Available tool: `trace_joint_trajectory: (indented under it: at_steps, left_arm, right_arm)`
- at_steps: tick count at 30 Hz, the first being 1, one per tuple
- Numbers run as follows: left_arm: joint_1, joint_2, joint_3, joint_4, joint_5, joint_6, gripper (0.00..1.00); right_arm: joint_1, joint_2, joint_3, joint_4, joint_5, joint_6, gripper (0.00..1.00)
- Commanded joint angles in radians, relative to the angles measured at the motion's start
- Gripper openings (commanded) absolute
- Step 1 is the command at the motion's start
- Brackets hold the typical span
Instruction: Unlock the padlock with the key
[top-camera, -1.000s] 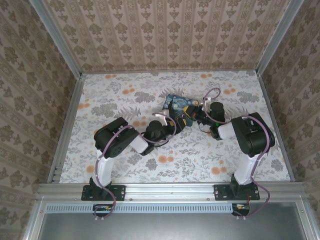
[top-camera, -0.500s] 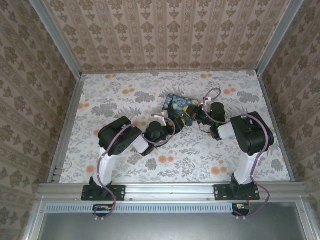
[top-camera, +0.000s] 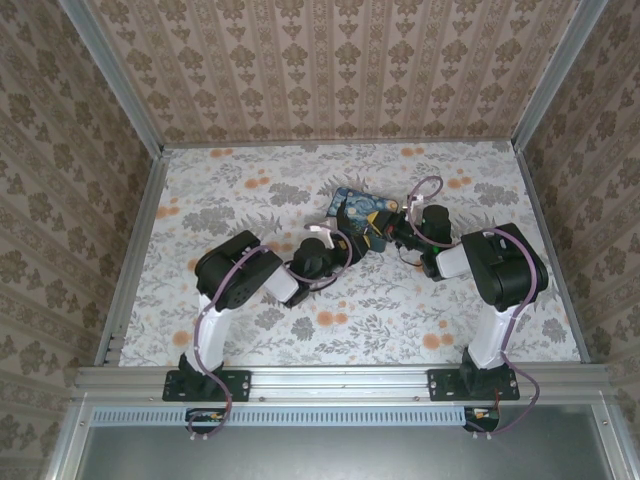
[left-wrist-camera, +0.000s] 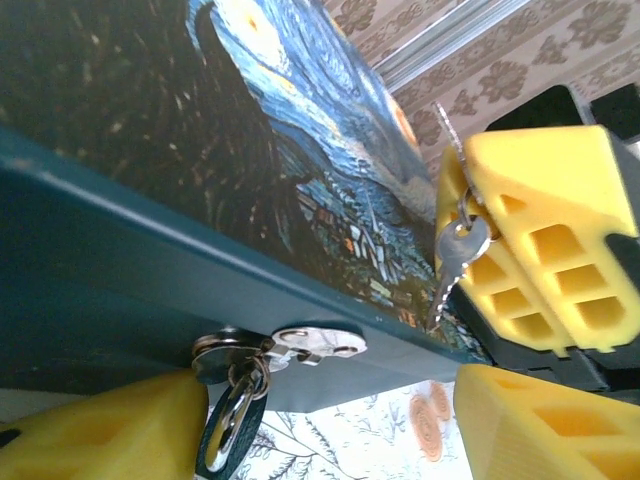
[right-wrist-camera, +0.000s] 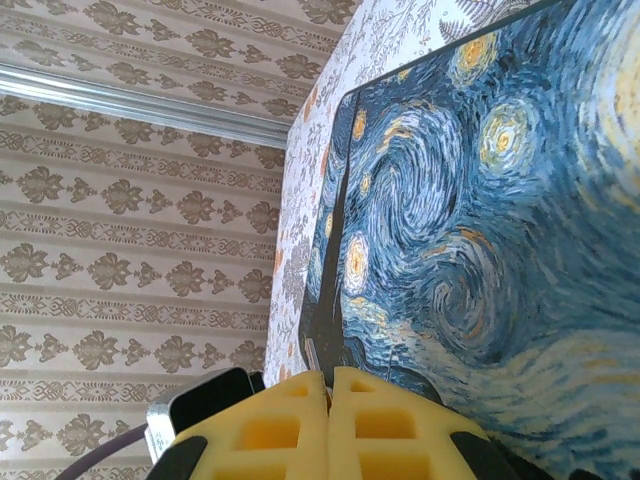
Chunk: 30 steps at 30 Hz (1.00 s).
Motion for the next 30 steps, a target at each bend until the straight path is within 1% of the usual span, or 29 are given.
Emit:
trace_joint_trajectory:
  at_steps: [1,4,8,14,18,21,24,27,30]
  left_arm:
    - [0.001,-0.006,0.011,-0.284,-0.020,0.078,0.66]
    - [-0.002,-0.001,0.023,-0.327,-0.031,0.085,0.64]
    - [-0.009,0.017,0.028,-0.340,-0.047,0.080,0.58]
    - [-0.018,0.036,0.017,-0.304,-0.055,0.073,0.46]
    - [-0.018,0.043,0.008,-0.271,-0.061,0.070,0.41]
    - [-0.018,0.052,0.007,-0.239,-0.056,0.067,0.34]
    - [-0.018,0.057,0.011,-0.223,-0.049,0.064,0.33]
    - [-0.021,0.054,0.019,-0.250,-0.053,0.072,0.32]
    - [-0.021,0.055,0.023,-0.267,-0.059,0.076,0.28]
  right_arm:
    - [-0.014,0.042,-0.044,-0.100,0.009,-0.006,0.00]
    - [-0.015,0.042,-0.046,-0.099,0.009,-0.005,0.00]
    - [-0.016,0.042,-0.047,-0.100,0.008,-0.006,0.00]
    - [-0.020,0.047,-0.046,-0.100,0.006,-0.005,0.00]
    - [-0.021,0.048,-0.046,-0.098,0.006,-0.006,0.00]
    - [-0.021,0.052,-0.046,-0.098,0.006,-0.007,0.00]
    - [-0.021,0.054,-0.047,-0.097,0.005,-0.006,0.00]
    - [-0.022,0.057,-0.046,-0.095,0.004,-0.007,0.00]
    - [-0.023,0.057,-0.047,-0.095,0.005,-0.006,0.00]
